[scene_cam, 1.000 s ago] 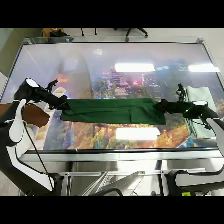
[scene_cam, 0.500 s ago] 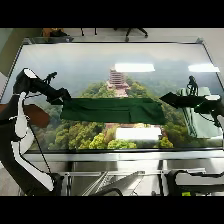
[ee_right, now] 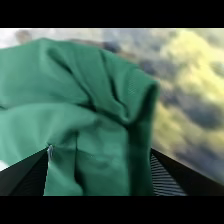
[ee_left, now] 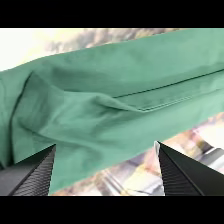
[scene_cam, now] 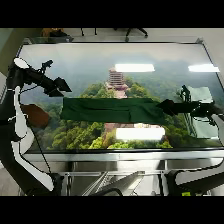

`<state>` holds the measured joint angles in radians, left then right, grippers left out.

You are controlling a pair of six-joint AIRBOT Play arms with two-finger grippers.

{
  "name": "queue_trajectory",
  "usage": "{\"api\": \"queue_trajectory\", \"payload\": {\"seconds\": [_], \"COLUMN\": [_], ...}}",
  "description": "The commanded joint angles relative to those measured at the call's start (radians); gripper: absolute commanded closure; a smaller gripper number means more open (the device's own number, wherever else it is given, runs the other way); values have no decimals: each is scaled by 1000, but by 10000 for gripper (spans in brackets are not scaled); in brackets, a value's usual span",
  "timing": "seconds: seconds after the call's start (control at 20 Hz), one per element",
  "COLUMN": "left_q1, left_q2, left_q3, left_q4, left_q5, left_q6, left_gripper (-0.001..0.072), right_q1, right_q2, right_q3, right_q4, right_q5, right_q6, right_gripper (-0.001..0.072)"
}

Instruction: Fold the shirts.

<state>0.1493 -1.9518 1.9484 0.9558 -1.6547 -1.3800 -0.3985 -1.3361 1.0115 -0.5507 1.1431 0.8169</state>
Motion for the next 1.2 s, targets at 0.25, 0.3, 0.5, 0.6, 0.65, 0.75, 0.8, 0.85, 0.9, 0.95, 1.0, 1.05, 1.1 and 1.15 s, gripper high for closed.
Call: {"api": "queue_trajectory", "payload": {"seconds": [0.25,0.3,0.5,0.6,0.65,0.75,0.8,0.85,0.9,0.95,1.0,1.05,1.1,1.15], "left_q1": [-111,-144,-295,-395,-448,-556,-611,-663,-706,-747,-776,-803,-820,-829], "left_q2": [-1,-1,-11,-47,-73,-134,-169,-200,-225,-245,-261,-272,-278,-278], "left_q3": [13,13,13,13,13,13,13,14,16,15,15,15,15,15], "left_q4": [-66,-66,-66,-66,-66,-66,-67,-69,-77,-113,-153,-188,-200,-199], "left_q5": [12,31,128,193,226,314,369,422,472,531,586,640,677,701], "left_q6": [2,8,8,7,2,-13,-30,-44,-44,-44,-44,-44,-44,-44], "left_gripper": [691,691,691,691,690,690,691,691,691,691,691,691,691,691], "right_q1": [106,106,95,95,95,95,95,95,95,95,97,97,97,97], "right_q2": [-73,-69,-3,56,84,124,138,149,156,161,164,166,166,166], "right_q3": [8,20,127,212,265,370,418,464,504,542,567,579,581,581], "right_q4": [60,70,73,72,72,72,72,72,72,72,72,72,73,68], "right_q5": [21,35,128,185,224,313,351,387,420,450,473,483,491,497], "right_q6": [-45,-48,-1,48,79,145,175,208,238,270,288,303,314,314], "right_gripper": [383,498,688,688,688,688,688,688,688,688,688,688,688,688]}}
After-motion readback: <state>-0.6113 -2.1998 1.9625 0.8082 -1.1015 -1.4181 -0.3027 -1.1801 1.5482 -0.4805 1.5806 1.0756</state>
